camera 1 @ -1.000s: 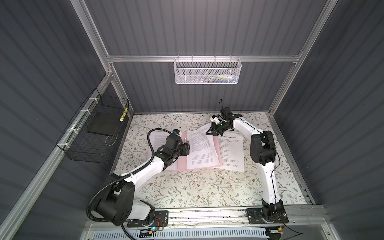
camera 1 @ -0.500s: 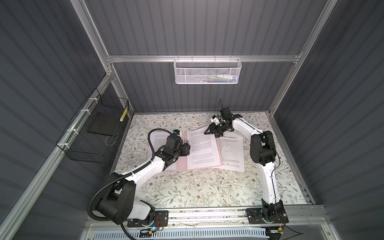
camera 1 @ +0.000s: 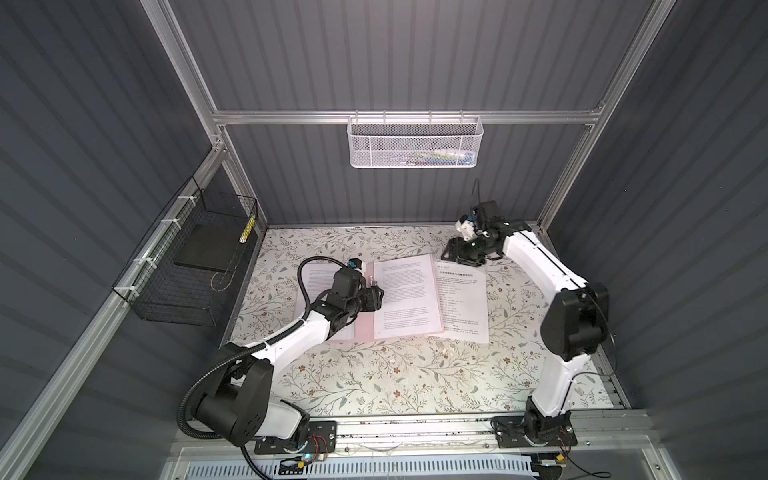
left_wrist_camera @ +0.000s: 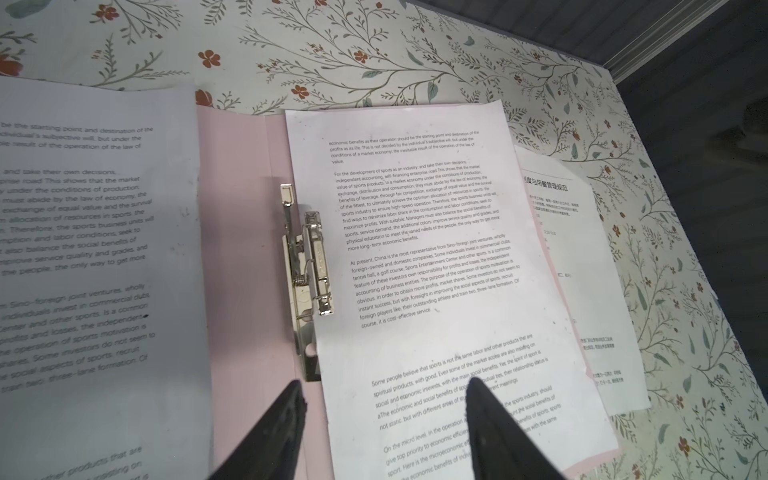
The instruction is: Put the files into the folder
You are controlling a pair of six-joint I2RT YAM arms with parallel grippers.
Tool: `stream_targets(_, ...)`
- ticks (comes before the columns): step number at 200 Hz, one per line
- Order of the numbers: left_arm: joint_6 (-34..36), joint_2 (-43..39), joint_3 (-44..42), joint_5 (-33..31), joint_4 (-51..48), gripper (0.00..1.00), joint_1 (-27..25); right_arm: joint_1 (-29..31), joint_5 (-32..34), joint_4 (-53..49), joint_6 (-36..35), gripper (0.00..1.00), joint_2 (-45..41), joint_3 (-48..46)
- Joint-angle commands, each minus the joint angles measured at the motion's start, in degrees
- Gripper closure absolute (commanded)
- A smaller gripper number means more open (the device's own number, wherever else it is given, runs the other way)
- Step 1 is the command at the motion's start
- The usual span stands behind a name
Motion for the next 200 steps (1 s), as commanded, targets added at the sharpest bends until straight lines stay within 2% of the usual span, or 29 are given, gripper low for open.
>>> stream_targets(1,0.7,2.8,4.1,2.1,1.5,0.37,-1.6,-6.4,2.3,2.2,0.1,0.34,-5.2,-11.1)
stream_targets(39,0.9,11.0,12.2,3.3,3.1,0.38,-8.2,-10.9,2.4,8.4,3.0,0.33,-10.2,-26.3)
stream_targets(73,0.3,20.2,21.2,7.2,4.3,0.42,-13.1,-13.7,3.0,12.7,5.0,0.35,-10.0,-34.0)
stream_targets(109,-0.3,28.8,30.3,9.9,3.1,0.43,-16.2,-15.6,2.0,15.9,6.0,0.37,-8.2,-36.7)
stream_targets(113,-0.7,29.7,31.2,10.5,3.2,0.43,-16.3,-15.7,-0.3,16.1,6.1,0.38,-7.8,-36.7)
stream_targets(134,-1.4,33.9,35.8,12.2,3.5,0.44,-16.9,-15.9,-1.9,17.0,6.4,0.4,-6.5,-36.9)
stream_targets(179,-2.6,41.8,42.0,13.8,4.6,0.47,-17.1,-16.0,-1.8,16.6,6.4,0.51,-5.1,-35.2)
stream_targets(200,-3.1,44.4,44.5,14.3,4.5,0.47,-17.3,-16.0,-1.7,16.3,6.5,0.52,-4.7,-34.5)
